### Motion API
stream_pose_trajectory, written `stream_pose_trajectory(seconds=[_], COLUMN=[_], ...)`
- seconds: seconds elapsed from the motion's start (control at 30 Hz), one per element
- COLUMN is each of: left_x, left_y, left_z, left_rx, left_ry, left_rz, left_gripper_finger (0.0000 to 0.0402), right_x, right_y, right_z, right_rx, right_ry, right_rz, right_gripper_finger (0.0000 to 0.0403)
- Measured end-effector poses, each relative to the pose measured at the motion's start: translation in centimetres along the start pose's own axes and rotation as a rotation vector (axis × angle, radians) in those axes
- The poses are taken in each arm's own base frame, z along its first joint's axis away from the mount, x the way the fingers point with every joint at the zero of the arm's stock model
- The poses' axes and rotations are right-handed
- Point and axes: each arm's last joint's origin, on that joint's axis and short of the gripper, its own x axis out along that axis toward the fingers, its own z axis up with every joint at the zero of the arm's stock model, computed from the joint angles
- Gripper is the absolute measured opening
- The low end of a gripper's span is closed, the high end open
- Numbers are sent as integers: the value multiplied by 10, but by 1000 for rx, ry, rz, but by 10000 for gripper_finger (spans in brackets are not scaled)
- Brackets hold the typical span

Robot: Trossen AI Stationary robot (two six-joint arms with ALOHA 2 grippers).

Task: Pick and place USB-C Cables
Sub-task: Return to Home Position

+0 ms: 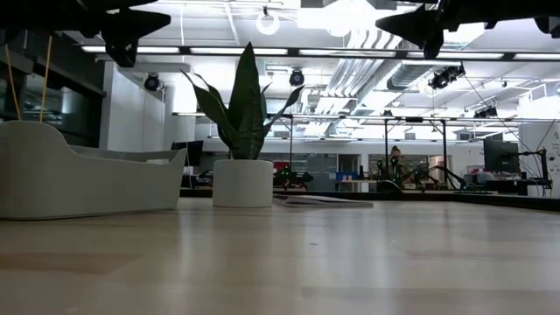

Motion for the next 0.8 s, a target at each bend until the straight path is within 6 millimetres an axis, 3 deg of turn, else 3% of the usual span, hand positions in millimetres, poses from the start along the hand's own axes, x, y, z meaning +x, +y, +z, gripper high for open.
stream_pose_trajectory(seconds=[0.8], left_x=[0], left_y=[1], left_z=[-7], left_rx=[-40], left_ry=[69], left_rz=[0], left_gripper_finger=[156], right_x=[0], right_y=[1], right_z=[-2], right_rx=[-13], right_ry=[25], right_rz=[28], right_gripper_finger=[252])
